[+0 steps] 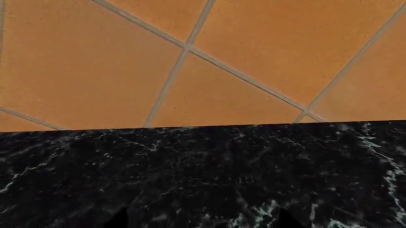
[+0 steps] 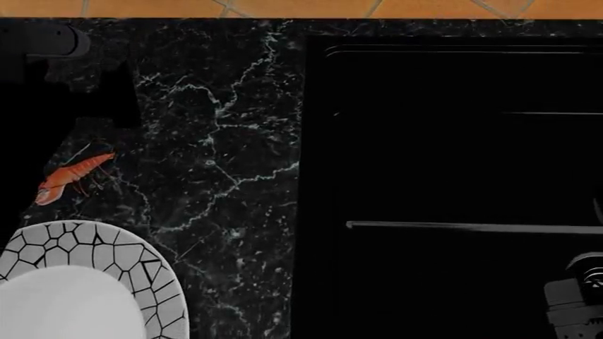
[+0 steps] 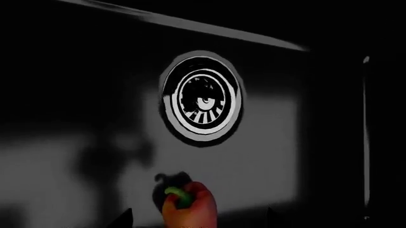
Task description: Pick the bell pepper from the sink and place it on the plate located on the counter
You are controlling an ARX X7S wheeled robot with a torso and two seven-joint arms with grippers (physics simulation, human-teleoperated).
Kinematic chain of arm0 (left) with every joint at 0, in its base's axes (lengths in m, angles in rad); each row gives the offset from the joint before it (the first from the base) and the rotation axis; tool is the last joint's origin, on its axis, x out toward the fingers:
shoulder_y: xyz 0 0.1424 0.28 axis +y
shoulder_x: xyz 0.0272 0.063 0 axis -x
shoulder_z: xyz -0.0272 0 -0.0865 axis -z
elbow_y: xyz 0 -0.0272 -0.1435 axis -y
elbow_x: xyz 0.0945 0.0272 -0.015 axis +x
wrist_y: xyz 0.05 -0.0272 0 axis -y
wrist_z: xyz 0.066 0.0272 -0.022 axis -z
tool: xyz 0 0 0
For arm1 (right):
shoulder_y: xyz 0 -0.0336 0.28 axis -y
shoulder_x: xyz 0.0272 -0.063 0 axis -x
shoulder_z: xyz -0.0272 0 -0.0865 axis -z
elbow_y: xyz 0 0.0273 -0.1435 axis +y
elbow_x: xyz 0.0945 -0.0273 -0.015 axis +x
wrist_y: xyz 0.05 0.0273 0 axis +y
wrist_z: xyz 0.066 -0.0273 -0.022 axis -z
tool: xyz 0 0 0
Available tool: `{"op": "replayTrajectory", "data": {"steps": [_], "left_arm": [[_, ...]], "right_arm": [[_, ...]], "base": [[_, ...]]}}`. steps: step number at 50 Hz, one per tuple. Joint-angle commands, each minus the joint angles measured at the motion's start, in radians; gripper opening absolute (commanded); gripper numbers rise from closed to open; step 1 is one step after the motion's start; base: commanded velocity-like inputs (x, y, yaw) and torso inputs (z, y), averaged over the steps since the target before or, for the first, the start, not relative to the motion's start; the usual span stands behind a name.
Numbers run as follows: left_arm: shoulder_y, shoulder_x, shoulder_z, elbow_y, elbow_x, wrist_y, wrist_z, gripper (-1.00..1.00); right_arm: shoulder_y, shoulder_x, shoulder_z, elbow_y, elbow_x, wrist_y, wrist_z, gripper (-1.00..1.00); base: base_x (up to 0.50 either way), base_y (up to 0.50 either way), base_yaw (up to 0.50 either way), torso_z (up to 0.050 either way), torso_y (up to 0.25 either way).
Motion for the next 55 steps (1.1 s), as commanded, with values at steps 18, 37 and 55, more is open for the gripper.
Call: {"op": "replayTrajectory", "data": {"steps": [18, 37, 55], "left_arm": [[-0.007, 0.002, 0.012, -0.011, 0.004, 0.001, -0.008, 1.0], [0.009, -0.002, 0.013, 0.001, -0.003, 0.002, -0.014, 1.0], [0.001, 0.006, 0.017, -0.043, 0.001, 0.03, -0.012, 1.0]], "right_arm": [[-0.091, -0.062, -0.049, 0.17, -0.104, -0.15, -0.114, 1.0], [-0.157, -0.063, -0.049, 0.211, -0.108, -0.207, -0.136, 1.0], [-0.168, -0.104, -0.062, 0.302, -0.138, -0.243, -0.178, 1.0]], "base": [[0.0, 0.0, 0.0, 0.0, 0.0], [0.0, 0.0, 0.0, 0.0, 0.0], [0.0, 0.0, 0.0, 0.0, 0.0]]}}
